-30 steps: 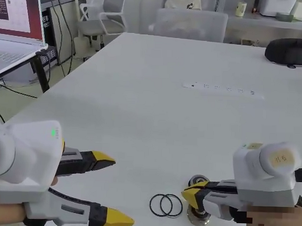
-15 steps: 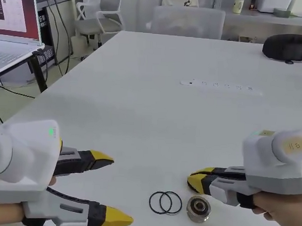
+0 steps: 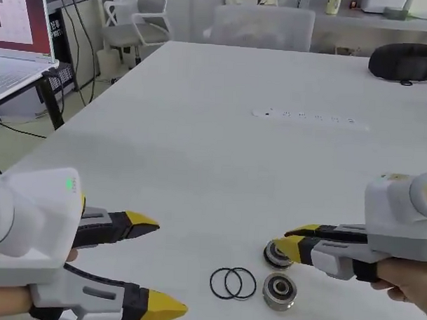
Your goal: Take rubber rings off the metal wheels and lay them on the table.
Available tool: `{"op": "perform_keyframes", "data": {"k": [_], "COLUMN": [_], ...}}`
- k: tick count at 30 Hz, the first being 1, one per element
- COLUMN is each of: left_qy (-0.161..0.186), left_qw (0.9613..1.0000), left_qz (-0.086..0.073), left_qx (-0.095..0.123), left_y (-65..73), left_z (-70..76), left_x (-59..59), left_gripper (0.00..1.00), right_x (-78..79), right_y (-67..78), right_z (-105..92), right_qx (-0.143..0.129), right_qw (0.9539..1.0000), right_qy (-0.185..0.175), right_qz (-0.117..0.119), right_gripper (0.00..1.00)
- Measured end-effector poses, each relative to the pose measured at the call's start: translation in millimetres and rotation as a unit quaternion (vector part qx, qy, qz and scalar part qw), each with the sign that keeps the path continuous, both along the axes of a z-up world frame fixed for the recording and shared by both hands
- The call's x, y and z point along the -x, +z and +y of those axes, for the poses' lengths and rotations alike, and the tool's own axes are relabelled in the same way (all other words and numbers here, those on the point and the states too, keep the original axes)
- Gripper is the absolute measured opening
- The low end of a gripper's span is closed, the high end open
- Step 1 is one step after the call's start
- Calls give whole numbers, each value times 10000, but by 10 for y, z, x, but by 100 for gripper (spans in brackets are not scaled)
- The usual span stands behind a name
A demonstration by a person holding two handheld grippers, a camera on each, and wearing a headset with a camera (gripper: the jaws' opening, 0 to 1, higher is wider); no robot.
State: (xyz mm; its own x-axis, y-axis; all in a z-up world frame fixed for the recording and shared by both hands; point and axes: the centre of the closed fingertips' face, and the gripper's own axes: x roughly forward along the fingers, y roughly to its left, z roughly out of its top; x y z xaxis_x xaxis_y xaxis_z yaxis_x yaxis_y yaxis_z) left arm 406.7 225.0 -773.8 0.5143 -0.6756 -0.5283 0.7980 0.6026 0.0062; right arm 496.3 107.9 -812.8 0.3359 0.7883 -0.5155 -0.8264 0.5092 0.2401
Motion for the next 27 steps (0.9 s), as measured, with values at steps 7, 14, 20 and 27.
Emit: {"op": "perform_keyframes", "data": {"k": [7,14,20,27], "left_qy": [-11,-227,-520,-698], "left_qw": [10000,9997,9986,9972], "left_qz": [28,65,83,-222], "left_qx": [22,39,35,-156], "left_y": [-2,14,81,313], "left_z": [-5,-80,-153,-169], "left_x": [1,32,85,-87], "left_gripper": [64,68,69,68], "right_x": [-26,-19,20,39], "right_y": [-70,-153,-222,-277], "right_z": [-112,-187,-206,-225], "right_qx": [227,403,614,735], "right_qw": [9997,9992,9979,9968], "right_qy": [5,68,195,293], "right_qz": [-63,-54,-101,-114], "right_gripper": [15,16,17,17]}}
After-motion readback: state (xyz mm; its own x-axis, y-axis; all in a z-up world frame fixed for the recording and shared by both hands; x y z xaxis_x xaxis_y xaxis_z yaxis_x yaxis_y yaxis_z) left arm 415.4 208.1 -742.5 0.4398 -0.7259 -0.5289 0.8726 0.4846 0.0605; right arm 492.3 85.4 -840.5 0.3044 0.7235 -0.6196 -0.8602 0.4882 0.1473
